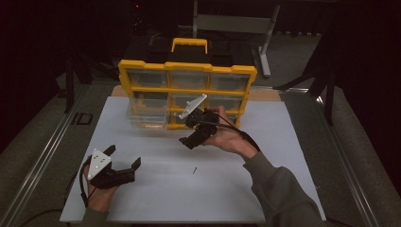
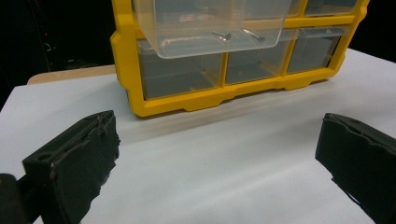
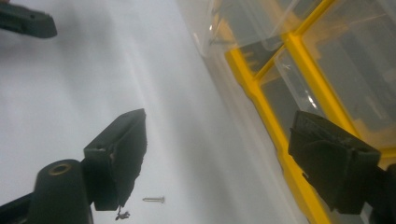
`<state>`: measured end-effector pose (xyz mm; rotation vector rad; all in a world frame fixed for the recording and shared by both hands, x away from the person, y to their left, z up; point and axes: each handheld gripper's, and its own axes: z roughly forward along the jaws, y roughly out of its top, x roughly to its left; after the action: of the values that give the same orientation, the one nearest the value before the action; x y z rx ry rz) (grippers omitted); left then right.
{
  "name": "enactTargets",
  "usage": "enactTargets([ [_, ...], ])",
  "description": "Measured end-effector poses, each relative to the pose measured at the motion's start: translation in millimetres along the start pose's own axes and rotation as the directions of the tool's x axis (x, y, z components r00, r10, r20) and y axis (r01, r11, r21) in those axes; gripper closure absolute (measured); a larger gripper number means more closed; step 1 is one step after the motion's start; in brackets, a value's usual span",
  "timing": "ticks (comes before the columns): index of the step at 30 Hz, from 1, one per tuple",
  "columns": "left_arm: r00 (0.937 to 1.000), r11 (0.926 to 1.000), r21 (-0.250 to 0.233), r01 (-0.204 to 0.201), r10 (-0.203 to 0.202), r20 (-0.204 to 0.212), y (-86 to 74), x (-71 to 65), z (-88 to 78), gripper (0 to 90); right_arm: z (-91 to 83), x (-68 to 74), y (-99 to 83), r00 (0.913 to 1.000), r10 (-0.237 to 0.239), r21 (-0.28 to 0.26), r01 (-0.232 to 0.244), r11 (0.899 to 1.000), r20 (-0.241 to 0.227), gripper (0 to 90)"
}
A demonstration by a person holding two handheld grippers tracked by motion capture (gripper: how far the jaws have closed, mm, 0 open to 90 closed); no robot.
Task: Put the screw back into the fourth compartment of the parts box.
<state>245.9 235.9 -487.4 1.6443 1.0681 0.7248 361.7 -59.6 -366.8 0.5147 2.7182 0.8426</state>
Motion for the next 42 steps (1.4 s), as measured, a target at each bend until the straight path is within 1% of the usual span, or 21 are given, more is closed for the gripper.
enactTargets([
  [1,1.0,1.0,0.001,0.0,0.0,-0.001,-0.2,0.2,0.2,0.2,0.0,0.0,0.0,1.0,0.0,0.0,0.0,1.0,0.0,19.9],
  [4,1.0,1.0,0.002,-0.001,0.001,0.0,0.1,-0.1,0.0,0.2,5.4,1.7,-8.3,1.0,0.004,0.013,-0.003,1.0,-0.005,20.2],
  [6,1.0,1.0,0.001,0.0,0.0,-0.001,0.0,-0.2,0.1,0.2,10.1,2.5,-15.4,0.9998,0.005,0.015,-0.005,1.0,-0.018,21.4],
  [8,1.0,1.0,0.003,-0.001,0.001,-0.002,0.1,0.0,-0.1,0.2,11.5,3.1,-17.2,0.9999,0.001,0.019,-0.001,1.0,-0.015,22.1],
  [12,1.0,1.0,0.003,0.002,-0.002,-0.003,0.0,0.6,-0.3,0.2,18.6,4.3,-26.2,0.9994,-0.004,0.026,0.005,1.0,-0.033,23.1],
  [15,1.0,1.0,0.003,0.001,-0.001,-0.003,0.0,0.4,-0.1,0.2,20.5,5.4,-29.3,0.9994,-0.006,0.034,0.007,0.999,-0.035,23.2],
  [18,1.0,1.0,0.003,0.0,0.0,-0.004,-0.1,0.5,-0.1,0.2,23.4,7.1,-33.0,0.9988,-0.016,0.031,0.017,0.999,-0.046,23.6],
  [20,1.0,1.0,0.004,0.002,-0.002,-0.005,-0.1,0.6,-0.1,0.2,26.0,9.4,-35.8,0.9986,-0.018,0.036,0.02,0.999,-0.051,23.8],
  [22,1.0,1.0,0.004,0.001,-0.001,-0.005,0.0,0.5,0.0,0.2,30.9,13.2,-40.4,0.9977,-0.033,0.049,0.036,0.998,-0.059,23.6],
  [23,1.0,1.0,0.005,-0.001,0.001,-0.004,0.0,0.4,0.1,0.2,30.9,13.2,-40.4,0.9977,-0.033,0.049,0.036,0.998,-0.059,23.6],
  [25,1.0,1.0,0.006,-0.001,0.001,-0.003,-0.1,0.2,0.2,0.3,35.3,16.3,-45.3,0.9959,-0.045,0.047,0.049,0.998,-0.079,23.6],
  [29,1.0,1.0,0.007,-0.001,0.001,-0.005,-0.1,0.5,0.2,0.3,39.2,18.7,-49.9,0.9948,-0.045,0.058,0.05,0.997,-0.091,23.8],
  [31,1.0,1.0,0.006,-0.001,0.001,-0.004,-0.1,0.4,0.2,0.2,42.2,19.9,-52.3,0.9946,-0.054,0.062,0.06,0.996,-0.089,24.4],
  [32,1.0,1.0,0.006,-0.001,0.001,-0.004,-0.1,0.1,0.3,0.2,43.6,20.7,-53.1,0.9944,-0.05,0.067,0.057,0.996,-0.093,24.6],
  [35,1.0,1.0,0.006,-0.001,0.001,-0.003,-0.1,-0.1,0.4,0.3,49.4,23.5,-56.4,0.9929,-0.064,0.074,0.071,0.995,-0.1,26.0],
  [38,1.0,1.0,0.006,0.0,0.0,-0.004,-0.2,0.5,0.1,0.2,56.6,26.2,-61.7,0.9907,-0.069,0.1,0.081,0.992,-0.118,26.8],
  [42,1.0,1.0,0.008,0.001,0.0,-0.004,-0.3,-0.1,0.6,0.3,62.9,28.1,-66.5,0.9869,-0.082,0.114,0.098,0.989,-0.139,31.5],
])
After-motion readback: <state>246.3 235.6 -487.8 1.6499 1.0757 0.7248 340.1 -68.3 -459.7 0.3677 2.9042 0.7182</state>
